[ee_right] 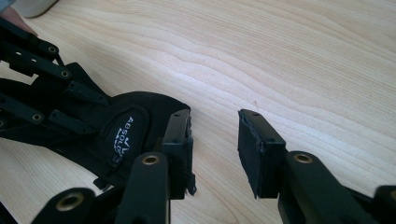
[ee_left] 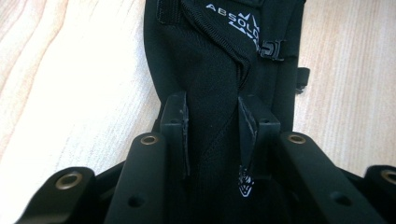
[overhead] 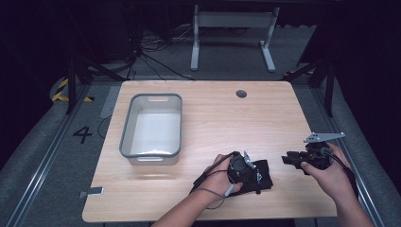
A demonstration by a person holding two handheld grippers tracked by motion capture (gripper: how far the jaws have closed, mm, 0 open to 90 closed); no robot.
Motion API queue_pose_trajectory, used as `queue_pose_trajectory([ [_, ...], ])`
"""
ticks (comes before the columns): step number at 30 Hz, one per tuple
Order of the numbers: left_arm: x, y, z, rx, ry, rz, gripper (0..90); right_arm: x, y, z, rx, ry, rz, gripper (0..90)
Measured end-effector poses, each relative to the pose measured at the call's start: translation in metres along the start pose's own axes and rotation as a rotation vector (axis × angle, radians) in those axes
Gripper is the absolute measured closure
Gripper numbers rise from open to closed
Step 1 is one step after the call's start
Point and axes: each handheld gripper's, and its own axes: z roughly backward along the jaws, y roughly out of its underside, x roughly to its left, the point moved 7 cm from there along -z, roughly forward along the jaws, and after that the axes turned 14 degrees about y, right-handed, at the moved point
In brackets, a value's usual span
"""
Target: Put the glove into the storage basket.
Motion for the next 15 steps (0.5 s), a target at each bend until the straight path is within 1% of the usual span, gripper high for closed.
queue_pose_trajectory([
  [4,-0.003,-0.002,0.005,0.005,0.019,0.023,67.1,-0.001,-0.001,-0.003,0.006,-0.003,0.003,64.8],
  [7,-0.004,-0.003,0.013,0.0,0.028,0.036,67.2,-0.001,-0.003,-0.003,0.004,-0.006,0.0,65.0],
  [9,-0.004,-0.004,0.021,-0.009,0.024,0.047,67.1,-0.001,-0.004,-0.003,0.0,-0.008,-0.003,65.0],
  [10,-0.003,-0.005,0.027,-0.013,0.025,0.047,67.1,-0.002,-0.006,-0.003,-0.004,-0.009,-0.002,64.9],
  [11,-0.003,-0.005,0.031,-0.026,0.027,0.058,67.2,-0.002,-0.007,-0.003,-0.005,-0.01,-0.003,64.7],
  [15,0.0,-0.007,0.052,-0.054,0.013,0.074,67.1,0.0,-0.01,-0.006,-0.003,-0.018,0.0,64.5],
])
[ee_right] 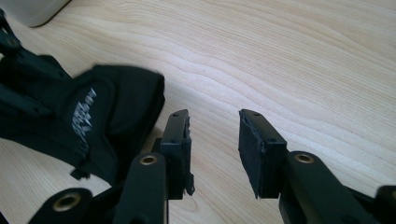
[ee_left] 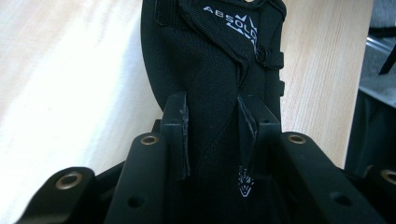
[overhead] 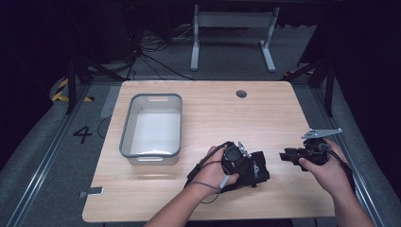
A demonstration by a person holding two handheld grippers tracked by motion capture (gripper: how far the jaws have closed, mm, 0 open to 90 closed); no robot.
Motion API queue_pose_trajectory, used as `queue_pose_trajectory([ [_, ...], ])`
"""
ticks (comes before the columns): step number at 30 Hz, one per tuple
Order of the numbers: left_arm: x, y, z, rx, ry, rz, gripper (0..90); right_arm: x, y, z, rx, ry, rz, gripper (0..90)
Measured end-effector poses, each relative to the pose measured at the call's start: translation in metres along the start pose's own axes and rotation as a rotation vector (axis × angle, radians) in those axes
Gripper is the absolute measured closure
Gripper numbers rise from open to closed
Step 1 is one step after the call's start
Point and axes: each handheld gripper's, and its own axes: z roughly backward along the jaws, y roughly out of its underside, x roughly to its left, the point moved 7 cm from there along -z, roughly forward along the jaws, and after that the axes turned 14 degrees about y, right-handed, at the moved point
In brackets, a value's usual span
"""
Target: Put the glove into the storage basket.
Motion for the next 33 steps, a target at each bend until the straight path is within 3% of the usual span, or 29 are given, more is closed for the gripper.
queue_pose_trajectory([
  [7,0.004,-0.001,0.029,-0.04,-0.012,0.036,67.1,0.003,-0.006,-0.006,0.004,-0.015,0.009,64.5],
  [12,0.008,0.0,0.05,-0.099,0.0,0.07,67.1,0.006,-0.008,-0.013,0.016,-0.031,0.014,64.5],
  [27,0.017,0.0,0.11,-0.202,-0.056,0.139,67.1,0.01,-0.006,-0.029,0.055,-0.042,0.026,64.5],
  [33,0.031,0.005,0.135,-0.218,-0.136,0.192,67.0,0.011,-0.003,-0.031,0.065,-0.045,0.02,63.9],
])
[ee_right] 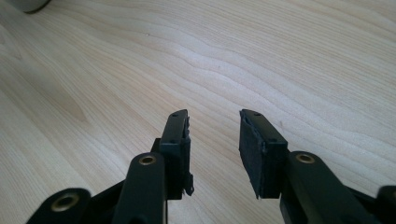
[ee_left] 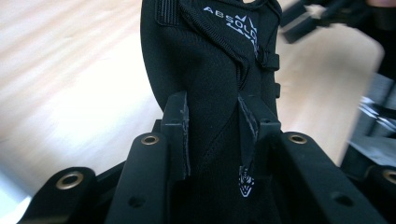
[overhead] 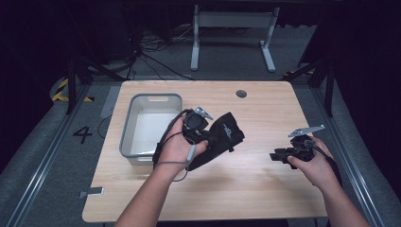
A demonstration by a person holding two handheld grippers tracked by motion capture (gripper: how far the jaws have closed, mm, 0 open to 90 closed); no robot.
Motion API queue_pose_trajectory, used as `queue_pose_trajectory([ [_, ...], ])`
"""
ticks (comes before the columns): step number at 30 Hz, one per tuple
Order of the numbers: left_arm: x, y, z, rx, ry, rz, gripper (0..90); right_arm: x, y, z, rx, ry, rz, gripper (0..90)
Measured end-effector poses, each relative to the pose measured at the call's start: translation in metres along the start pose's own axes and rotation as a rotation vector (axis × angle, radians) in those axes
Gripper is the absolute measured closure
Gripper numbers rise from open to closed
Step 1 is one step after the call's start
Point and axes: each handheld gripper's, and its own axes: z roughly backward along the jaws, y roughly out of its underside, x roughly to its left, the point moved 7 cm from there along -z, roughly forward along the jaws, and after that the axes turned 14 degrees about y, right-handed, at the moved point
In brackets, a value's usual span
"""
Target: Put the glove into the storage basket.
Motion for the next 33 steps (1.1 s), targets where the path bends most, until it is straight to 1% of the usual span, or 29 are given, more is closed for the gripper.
queue_pose_trajectory([
  [2,0.008,-0.001,0.007,-0.013,-0.017,0.018,66.9,-0.001,0.001,0.0,0.002,0.0,0.0,63.9],
  [5,0.021,0.0,0.017,-0.025,-0.056,0.045,66.9,-0.001,0.002,0.0,0.004,0.001,-0.003,63.9],
  [7,0.033,0.0,0.023,-0.036,-0.091,0.067,66.8,-0.001,0.004,0.0,0.007,0.005,-0.006,63.9],
  [10,0.047,0.001,0.03,-0.05,-0.109,0.109,66.8,-0.002,0.006,0.001,0.008,0.009,-0.011,63.8],
  [11,0.051,0.002,0.032,-0.05,-0.117,0.113,66.8,-0.002,0.006,0.001,0.009,0.011,-0.012,63.6],
  [13,0.061,0.003,0.039,-0.065,-0.142,0.14,66.8,-0.002,0.007,0.001,0.009,0.013,-0.016,63.4],
  [16,0.073,0.004,0.048,-0.094,-0.158,0.177,66.7,-0.003,0.009,0.001,0.014,0.015,-0.018,63.4],
  [18,0.081,0.004,0.053,-0.101,-0.177,0.194,66.7,-0.003,0.011,0.001,0.016,0.018,-0.02,63.4],
  [20,0.088,0.004,0.056,-0.107,-0.192,0.21,66.7,-0.004,0.012,0.0,0.019,0.017,-0.016,63.3],
  [24,0.102,0.006,0.064,-0.136,-0.217,0.253,66.6,-0.003,0.013,0.001,0.021,0.021,-0.017,63.1],
  [25,0.106,0.008,0.066,-0.142,-0.229,0.26,66.7,-0.003,0.014,0.001,0.021,0.02,-0.019,63.1],
  [28,0.114,0.01,0.07,-0.148,-0.238,0.269,66.6,-0.005,0.014,0.002,0.019,0.024,-0.021,63.1],
  [30,0.119,0.013,0.072,-0.149,-0.258,0.281,66.5,-0.004,0.015,0.001,0.024,0.017,-0.018,63.0],
  [33,0.128,0.018,0.076,-0.163,-0.286,0.317,66.5,-0.003,0.015,0.001,0.02,0.019,-0.014,63.0],
])
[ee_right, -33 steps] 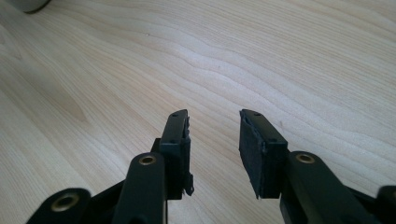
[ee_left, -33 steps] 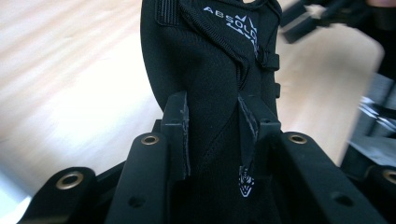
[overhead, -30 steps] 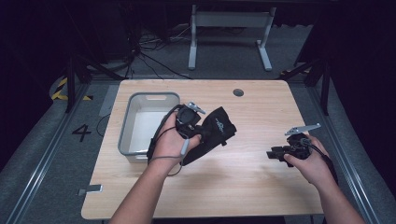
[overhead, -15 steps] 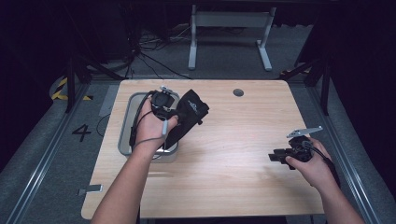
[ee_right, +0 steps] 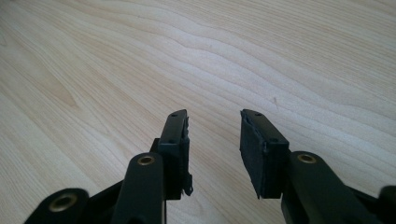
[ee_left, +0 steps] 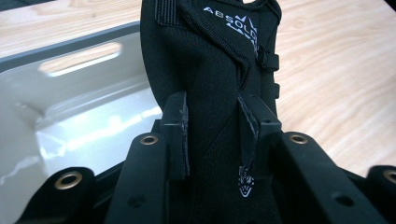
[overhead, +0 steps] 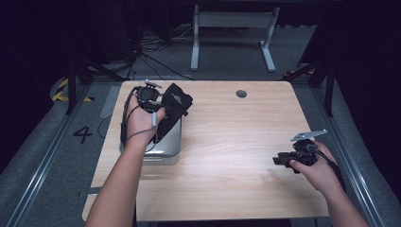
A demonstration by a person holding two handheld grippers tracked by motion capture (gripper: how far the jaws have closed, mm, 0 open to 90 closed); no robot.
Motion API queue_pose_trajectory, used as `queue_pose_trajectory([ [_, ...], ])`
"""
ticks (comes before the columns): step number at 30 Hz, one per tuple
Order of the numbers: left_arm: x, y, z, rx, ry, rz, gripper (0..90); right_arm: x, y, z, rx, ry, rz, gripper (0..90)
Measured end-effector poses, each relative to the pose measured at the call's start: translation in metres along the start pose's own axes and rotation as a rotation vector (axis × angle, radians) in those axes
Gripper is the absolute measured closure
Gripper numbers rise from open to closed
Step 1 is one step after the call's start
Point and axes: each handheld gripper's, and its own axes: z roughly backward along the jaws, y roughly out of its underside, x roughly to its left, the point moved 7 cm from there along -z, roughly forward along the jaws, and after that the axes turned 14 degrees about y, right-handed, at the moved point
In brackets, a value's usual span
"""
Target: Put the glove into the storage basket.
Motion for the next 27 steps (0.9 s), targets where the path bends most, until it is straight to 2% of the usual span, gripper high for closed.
queue_pose_trajectory([
  [4,0.013,0.005,-0.001,-0.032,-0.05,0.038,66.5,0.001,-0.001,0.001,-0.001,-0.001,0.005,62.9],
  [6,0.021,0.01,-0.005,-0.024,-0.071,0.053,66.5,0.001,-0.001,0.001,-0.001,-0.002,0.004,62.8],
  [14,0.038,0.022,-0.016,-0.023,-0.08,0.12,66.4,0.002,-0.001,-0.001,0.002,-0.004,0.007,62.7],
  [17,0.046,0.028,-0.02,-0.024,-0.079,0.156,66.4,0.002,-0.002,-0.001,0.001,-0.005,0.007,62.6],
  [27,0.056,0.045,-0.032,0.031,-0.096,0.201,66.1,0.003,-0.003,-0.002,0.001,-0.006,0.015,62.1],
])
